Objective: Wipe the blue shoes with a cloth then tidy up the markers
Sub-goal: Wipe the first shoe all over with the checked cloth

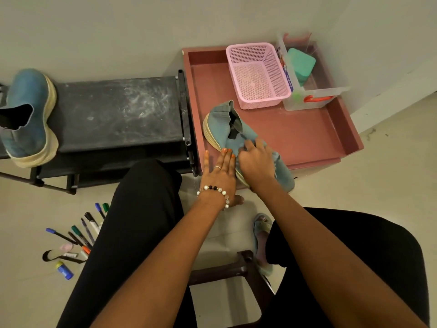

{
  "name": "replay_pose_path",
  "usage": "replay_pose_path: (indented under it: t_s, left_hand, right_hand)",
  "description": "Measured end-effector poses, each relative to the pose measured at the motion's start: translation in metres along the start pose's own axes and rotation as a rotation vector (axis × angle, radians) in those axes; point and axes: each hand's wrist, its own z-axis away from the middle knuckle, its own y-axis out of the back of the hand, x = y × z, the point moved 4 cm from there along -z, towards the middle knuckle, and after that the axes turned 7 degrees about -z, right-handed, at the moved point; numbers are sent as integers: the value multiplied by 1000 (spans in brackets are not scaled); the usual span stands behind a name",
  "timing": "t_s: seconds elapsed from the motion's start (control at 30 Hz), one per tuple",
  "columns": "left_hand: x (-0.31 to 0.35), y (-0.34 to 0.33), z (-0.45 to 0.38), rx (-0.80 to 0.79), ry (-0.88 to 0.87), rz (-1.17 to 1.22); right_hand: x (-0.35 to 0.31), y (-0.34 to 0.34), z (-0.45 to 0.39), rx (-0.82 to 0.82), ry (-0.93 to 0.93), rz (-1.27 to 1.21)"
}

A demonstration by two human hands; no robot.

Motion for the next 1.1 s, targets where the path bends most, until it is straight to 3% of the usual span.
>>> replay_pose_path:
  t_s: [0.17,0.4,0.5,0.7,0.77,0.9,1.03,1.1]
  left_hand:
    - [-2,0,1,-9,3,-16]
    - [-1,-4,2,43,8,-40]
    - [0,-4,1,42,15,-32]
    - [0,-3,-1,47,-3,-42]
    - [-1,-2,-1,32,1,-42]
    - [0,-2,0,35,12,-77]
    - [2,-3,2,35,49,-110]
    - [4,-2,2,41,63,-129]
  right_hand:
    - [-6,2,-21,78,44,-1]
    - [45,-28,54,52,185,75]
    - [43,-21,50,-44,114,16]
    - [4,-5,-9,95,25,-90]
    - [-1,-4,-23,64,55,-91]
    - [7,-8,-19,168,111,-80]
    - [20,-17,12,152,257,-44]
    - [34,-19,32,65,311,-66]
